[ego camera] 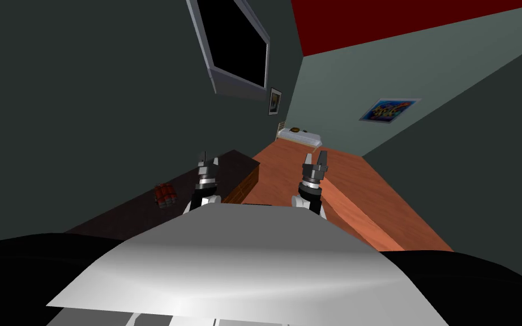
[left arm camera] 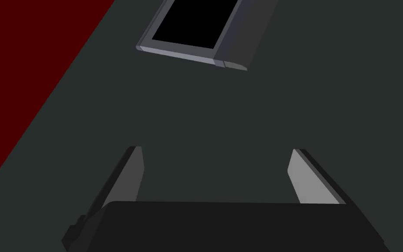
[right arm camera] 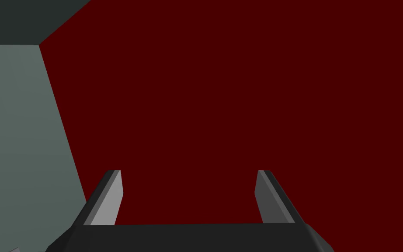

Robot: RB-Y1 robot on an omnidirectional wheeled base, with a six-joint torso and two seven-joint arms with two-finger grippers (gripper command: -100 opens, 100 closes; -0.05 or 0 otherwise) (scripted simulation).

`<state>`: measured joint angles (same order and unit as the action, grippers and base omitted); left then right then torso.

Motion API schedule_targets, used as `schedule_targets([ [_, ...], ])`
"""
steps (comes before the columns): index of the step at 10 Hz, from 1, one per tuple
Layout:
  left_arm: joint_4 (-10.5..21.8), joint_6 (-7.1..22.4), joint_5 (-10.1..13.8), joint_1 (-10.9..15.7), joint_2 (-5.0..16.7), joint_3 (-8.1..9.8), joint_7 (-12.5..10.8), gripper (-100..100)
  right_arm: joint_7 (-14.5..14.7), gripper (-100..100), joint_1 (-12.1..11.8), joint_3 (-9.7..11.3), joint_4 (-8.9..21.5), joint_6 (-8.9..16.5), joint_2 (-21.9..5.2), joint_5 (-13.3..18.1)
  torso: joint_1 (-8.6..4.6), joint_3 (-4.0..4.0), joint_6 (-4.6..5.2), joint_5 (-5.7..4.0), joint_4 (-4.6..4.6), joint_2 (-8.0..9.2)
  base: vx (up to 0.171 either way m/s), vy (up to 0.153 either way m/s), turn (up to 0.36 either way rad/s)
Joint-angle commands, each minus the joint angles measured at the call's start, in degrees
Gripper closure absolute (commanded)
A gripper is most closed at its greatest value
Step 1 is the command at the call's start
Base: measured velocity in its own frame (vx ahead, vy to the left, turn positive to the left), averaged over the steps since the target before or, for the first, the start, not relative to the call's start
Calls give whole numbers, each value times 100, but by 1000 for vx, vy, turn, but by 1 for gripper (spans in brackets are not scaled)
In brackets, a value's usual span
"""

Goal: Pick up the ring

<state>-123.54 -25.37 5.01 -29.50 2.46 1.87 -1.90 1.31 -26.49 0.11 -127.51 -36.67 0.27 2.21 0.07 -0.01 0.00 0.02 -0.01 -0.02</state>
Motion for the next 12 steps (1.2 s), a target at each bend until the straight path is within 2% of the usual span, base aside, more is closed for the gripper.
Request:
schedule_targets([
  [1,276,27,131,68,161,17,-146,-100,0,0,0,0,0,0,0,0,0,0,0,0,0,0,3,17,-52],
  [6,1121,428,627,405,439,50,-641,-100,0,0,0,0,0,0,0,0,4,-2,0,1,-1,-3,4,22,-57],
  [10,1882,827,1114,742,546,78,-1128,-100,0,0,0,0,0,0,0,0,2,-2,-1,1,-1,-3,7,25,-81],
  [11,1963,827,1114,742,546,78,-1128,-100,0,0,0,0,0,0,0,0,3,-2,0,0,0,-3,4,18,-17],
  [12,2145,934,1244,834,565,86,-1258,-100,0,0,0,0,0,0,0,0,0,-1,-2,0,-1,-2,1,11,-47],
])
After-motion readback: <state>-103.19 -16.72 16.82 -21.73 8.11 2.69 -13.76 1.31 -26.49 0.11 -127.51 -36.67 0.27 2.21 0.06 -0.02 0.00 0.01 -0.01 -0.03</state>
